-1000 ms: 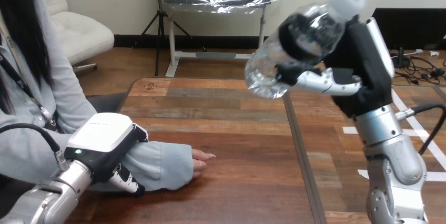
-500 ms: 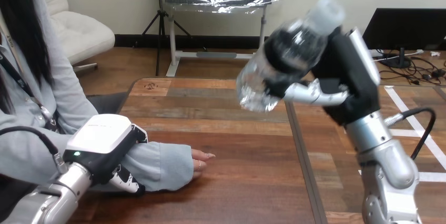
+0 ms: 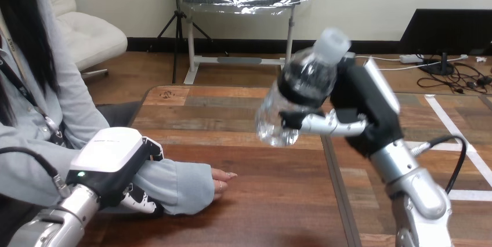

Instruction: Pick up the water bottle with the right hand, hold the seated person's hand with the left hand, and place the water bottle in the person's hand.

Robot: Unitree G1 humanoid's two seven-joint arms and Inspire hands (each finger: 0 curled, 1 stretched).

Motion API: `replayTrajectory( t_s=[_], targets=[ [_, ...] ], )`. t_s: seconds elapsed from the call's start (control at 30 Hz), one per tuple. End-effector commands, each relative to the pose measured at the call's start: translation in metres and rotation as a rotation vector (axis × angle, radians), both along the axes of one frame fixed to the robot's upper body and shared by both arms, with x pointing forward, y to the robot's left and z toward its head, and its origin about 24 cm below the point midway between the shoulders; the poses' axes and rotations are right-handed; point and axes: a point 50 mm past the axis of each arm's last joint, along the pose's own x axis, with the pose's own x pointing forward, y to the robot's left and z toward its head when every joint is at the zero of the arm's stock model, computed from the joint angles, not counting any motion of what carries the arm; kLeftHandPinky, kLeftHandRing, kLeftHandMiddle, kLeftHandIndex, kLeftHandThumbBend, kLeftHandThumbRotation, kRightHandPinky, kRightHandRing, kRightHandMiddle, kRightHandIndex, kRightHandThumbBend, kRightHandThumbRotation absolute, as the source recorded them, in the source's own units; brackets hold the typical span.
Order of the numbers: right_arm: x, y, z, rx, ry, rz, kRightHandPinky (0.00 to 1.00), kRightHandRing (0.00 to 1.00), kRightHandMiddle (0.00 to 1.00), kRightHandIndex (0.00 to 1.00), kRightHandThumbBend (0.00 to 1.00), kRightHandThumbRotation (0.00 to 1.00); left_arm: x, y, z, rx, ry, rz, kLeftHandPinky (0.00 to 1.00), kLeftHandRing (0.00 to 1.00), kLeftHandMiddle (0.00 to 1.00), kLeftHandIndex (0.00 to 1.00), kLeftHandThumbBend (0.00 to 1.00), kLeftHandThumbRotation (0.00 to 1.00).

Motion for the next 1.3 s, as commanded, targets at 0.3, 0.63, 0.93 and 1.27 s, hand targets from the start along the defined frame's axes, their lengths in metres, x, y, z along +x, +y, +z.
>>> replayTrajectory(
  t_s=[0.3,0.63,0.93,1.27],
  targets=[
    [0.020,0.010,0.024,0.008,-0.112,0.013,0.21,0.26,0.36,0.42,0.71,0.00,0.011,-0.016,0.053,-0.095,-0.206,-0.068,0.30,0.32,0.37,0.40,0.83,0.00],
    [0.021,0.013,0.016,-0.006,-0.083,0.022,0.22,0.26,0.36,0.43,0.72,0.00,0.008,-0.018,0.063,-0.117,-0.240,-0.076,0.29,0.31,0.36,0.37,0.83,0.00],
    [0.022,0.014,0.011,-0.040,-0.066,0.016,0.20,0.25,0.35,0.44,0.72,0.00,0.006,-0.021,0.071,-0.129,-0.265,-0.085,0.28,0.29,0.35,0.36,0.83,0.00],
    [0.022,0.016,0.005,-0.047,-0.042,0.017,0.19,0.25,0.35,0.44,0.73,0.00,0.004,-0.024,0.078,-0.148,-0.300,-0.097,0.26,0.28,0.34,0.35,0.84,0.00]
  ],
)
